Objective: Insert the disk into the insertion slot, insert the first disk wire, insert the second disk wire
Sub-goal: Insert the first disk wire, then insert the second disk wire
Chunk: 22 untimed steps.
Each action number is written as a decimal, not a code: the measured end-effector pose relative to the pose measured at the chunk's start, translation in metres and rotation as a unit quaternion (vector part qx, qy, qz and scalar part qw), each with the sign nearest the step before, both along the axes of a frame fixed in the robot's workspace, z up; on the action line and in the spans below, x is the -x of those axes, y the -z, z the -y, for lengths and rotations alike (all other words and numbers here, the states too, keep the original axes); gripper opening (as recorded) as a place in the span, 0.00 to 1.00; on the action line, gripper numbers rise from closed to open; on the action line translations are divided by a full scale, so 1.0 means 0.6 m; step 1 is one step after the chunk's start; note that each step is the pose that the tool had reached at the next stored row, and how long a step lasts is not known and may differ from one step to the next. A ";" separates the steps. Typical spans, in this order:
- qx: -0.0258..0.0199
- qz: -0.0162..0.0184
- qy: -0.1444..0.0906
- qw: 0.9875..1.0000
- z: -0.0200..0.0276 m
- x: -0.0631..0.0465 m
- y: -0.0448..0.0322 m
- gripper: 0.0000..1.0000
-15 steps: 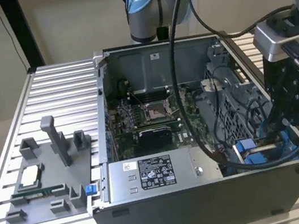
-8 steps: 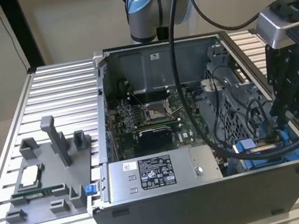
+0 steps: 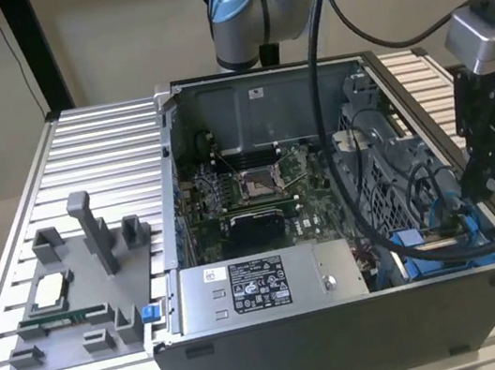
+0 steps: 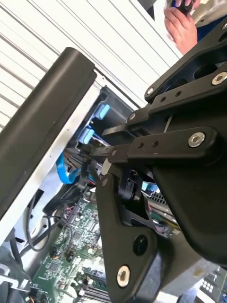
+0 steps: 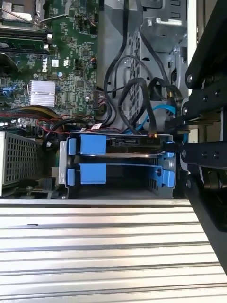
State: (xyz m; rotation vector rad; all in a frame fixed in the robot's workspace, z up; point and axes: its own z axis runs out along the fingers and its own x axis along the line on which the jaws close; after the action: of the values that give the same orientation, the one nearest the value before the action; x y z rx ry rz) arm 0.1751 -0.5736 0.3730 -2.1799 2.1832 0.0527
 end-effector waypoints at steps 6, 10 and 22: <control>-0.004 0.000 -0.006 1.000 0.0000 -0.011 0.000 0.00; -0.038 0.000 -0.006 0.999 0.0027 -0.012 0.000 0.00; -0.073 -0.009 -0.006 0.997 0.0351 -0.013 0.006 0.00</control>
State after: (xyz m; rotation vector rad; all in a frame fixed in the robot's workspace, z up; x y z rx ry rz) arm 0.1830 -0.5946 0.3694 -2.1220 2.1027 0.2261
